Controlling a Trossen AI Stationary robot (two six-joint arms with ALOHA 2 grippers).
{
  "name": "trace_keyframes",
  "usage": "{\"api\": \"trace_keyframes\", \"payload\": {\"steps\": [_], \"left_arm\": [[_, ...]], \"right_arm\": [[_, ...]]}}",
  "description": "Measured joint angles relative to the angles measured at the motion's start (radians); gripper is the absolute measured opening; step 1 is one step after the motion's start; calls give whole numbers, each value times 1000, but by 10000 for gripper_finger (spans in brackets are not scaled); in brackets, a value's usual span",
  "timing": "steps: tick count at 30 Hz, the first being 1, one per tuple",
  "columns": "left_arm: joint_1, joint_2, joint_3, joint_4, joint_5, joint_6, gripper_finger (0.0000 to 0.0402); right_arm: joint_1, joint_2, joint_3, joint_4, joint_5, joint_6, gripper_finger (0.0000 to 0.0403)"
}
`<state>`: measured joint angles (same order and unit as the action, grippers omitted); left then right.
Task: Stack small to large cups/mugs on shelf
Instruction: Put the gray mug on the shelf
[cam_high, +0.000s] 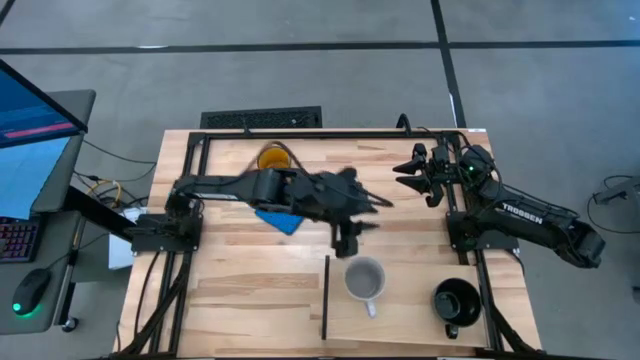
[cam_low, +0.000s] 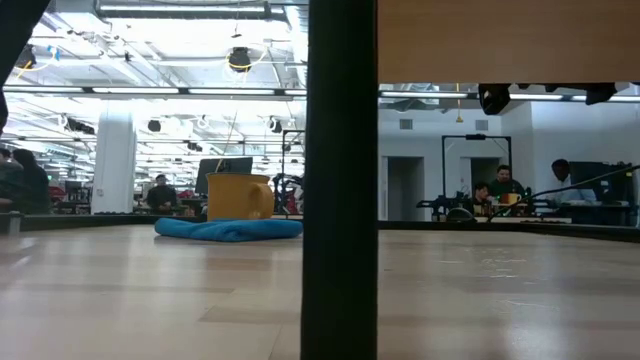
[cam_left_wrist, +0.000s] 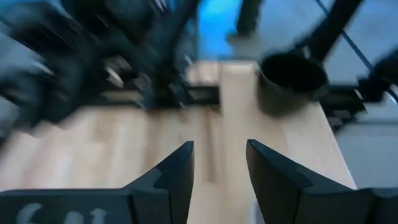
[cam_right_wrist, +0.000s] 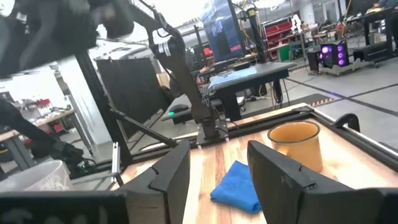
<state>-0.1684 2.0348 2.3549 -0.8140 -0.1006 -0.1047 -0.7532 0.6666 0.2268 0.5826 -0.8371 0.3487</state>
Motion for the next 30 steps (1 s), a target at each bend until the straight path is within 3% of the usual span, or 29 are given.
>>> {"api": "trace_keyframes", "payload": {"steps": [4,10,15,30], "left_arm": [[0,-56,1,7,-88,56,137],[0,-133,0,4,-98,124,137],[0,-176,0,1,-88,146,137],[33,-278,-22,-94,1,203,137]], "right_arm": [[0,-1,0,44,0,31,182],[0,-1,0,180,-10,114,182],[0,-1,14,262,-47,188,182],[0,0,265,204,-160,231,182]]}}
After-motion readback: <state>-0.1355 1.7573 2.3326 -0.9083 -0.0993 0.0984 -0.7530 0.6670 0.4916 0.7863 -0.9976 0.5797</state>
